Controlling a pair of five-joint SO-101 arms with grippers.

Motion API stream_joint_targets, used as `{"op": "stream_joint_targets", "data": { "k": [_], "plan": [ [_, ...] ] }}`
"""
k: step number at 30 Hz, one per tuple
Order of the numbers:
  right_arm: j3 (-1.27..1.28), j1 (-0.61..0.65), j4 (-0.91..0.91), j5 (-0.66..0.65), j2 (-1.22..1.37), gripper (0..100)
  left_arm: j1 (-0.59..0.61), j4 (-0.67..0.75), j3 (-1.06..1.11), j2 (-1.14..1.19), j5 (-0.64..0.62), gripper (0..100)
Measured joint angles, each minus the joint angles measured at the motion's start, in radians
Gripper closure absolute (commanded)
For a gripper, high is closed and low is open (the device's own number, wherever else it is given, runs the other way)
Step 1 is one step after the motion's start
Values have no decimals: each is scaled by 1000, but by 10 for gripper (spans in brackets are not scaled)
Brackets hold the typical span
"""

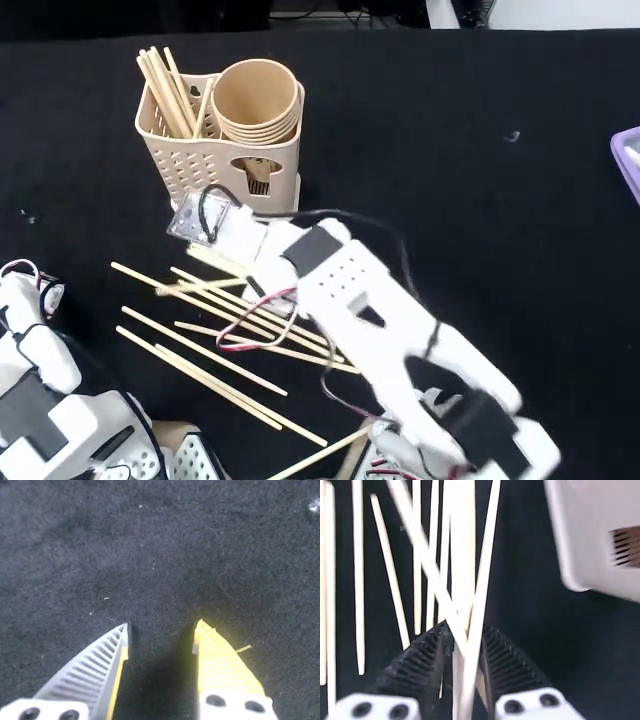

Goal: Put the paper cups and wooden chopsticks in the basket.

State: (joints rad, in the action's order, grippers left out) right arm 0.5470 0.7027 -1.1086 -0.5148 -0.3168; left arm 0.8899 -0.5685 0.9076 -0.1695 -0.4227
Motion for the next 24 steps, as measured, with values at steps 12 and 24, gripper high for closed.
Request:
{"op": "stream_joint_targets", "data": {
  "k": [12,24],
  "plan": [
    [-23,0,52,121,-204,988,0,0,0,0,0,787],
    [-250,2,87,279,-253,988,0,0,0,0,0,787]
  ]
}}
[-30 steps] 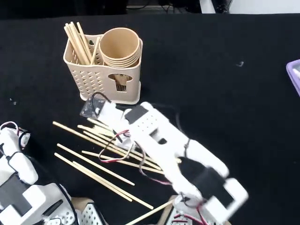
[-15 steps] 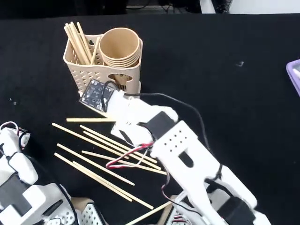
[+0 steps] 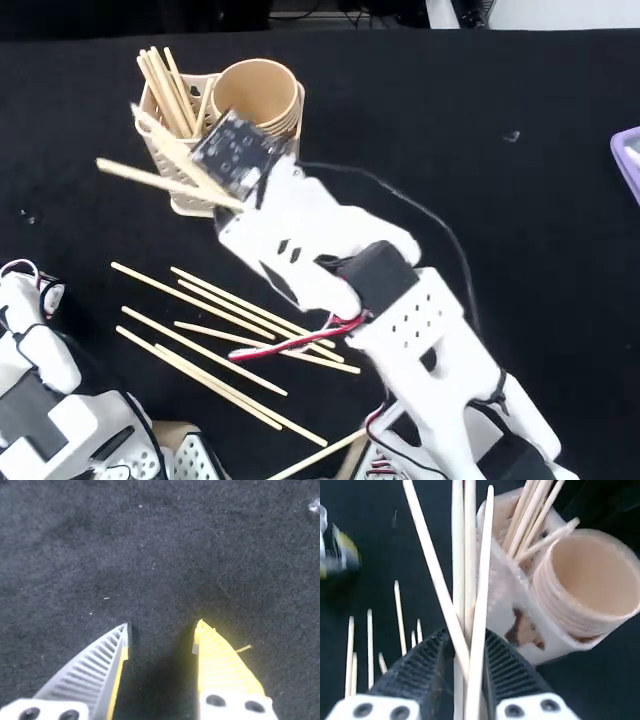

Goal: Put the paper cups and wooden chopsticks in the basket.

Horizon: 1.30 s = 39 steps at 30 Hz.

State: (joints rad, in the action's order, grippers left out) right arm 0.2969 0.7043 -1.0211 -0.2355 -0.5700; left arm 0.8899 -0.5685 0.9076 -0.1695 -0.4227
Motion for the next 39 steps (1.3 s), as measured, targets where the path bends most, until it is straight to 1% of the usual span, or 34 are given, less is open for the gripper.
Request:
{"op": "stream_joint_targets", "data": {
  "k": [5,13,15,19,24,34,36,39],
  "plan": [
    [-32,0,94,40,0,988,0,0,0,0,0,787],
    [-32,0,198,46,0,988,0,0,0,0,0,787],
    [-32,0,239,78,0,988,0,0,0,0,0,787],
    [-32,0,373,157,0,987,0,0,0,0,0,787],
    [-32,0,598,215,54,987,0,0,0,0,0,787],
    [-34,0,1003,219,296,987,0,0,0,0,0,787],
    [-57,0,1051,219,341,987,0,0,0,0,0,787],
    [-124,0,1073,219,404,988,0,0,0,0,0,787]
  ]
}}
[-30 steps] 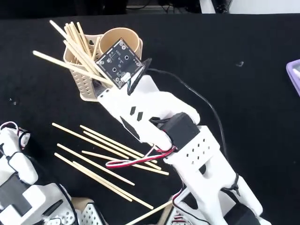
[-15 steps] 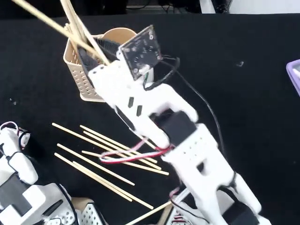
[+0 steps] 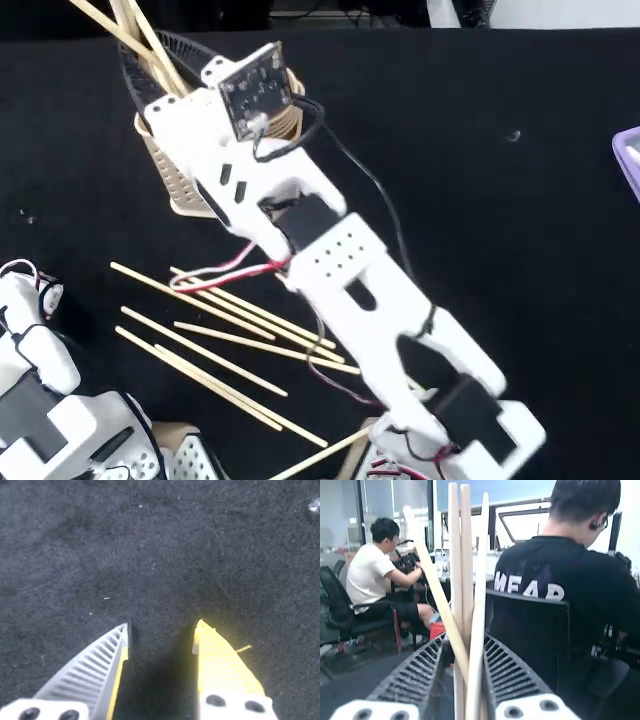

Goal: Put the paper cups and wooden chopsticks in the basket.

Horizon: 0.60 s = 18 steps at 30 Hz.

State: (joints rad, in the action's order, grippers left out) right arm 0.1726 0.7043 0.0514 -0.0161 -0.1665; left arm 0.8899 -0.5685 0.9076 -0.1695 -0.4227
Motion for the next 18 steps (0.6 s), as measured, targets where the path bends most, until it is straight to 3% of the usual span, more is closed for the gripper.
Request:
{"op": "stream_joint_targets", "data": {
  "k": [8,18],
  "plan": [
    [-172,-64,8,8,176,988,0,0,0,0,0,787],
    [-186,-64,12,8,273,988,0,0,0,0,0,787]
  ]
}}
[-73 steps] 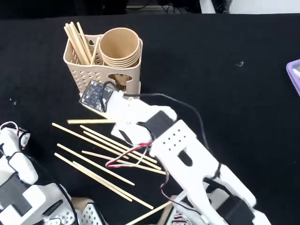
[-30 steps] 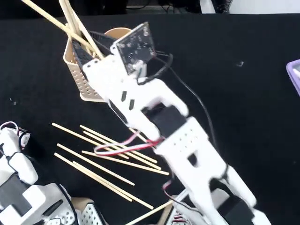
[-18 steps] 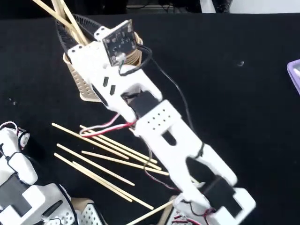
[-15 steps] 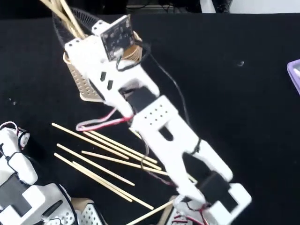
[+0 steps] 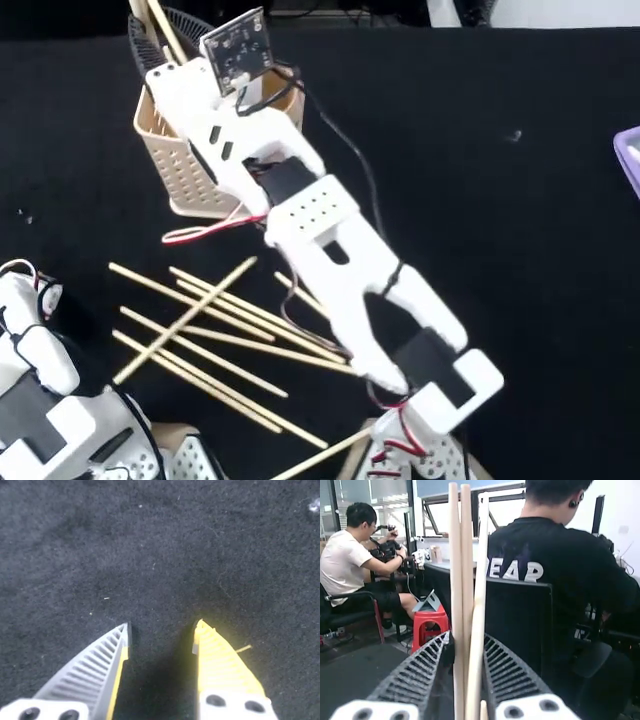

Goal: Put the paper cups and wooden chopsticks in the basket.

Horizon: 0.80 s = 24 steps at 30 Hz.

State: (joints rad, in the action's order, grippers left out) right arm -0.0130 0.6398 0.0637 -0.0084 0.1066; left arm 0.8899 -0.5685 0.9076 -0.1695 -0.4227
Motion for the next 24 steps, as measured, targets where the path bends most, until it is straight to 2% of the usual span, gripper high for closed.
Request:
{"op": "stream_joint_targets", "data": {
  "k": [9,17,24],
  "plan": [
    [0,-15,-6,0,54,987,0,0,0,0,0,787],
    [0,-15,-152,0,52,986,0,0,0,0,0,787],
    [86,-15,-180,0,-43,986,0,0,0,0,0,787]
  ]
}}
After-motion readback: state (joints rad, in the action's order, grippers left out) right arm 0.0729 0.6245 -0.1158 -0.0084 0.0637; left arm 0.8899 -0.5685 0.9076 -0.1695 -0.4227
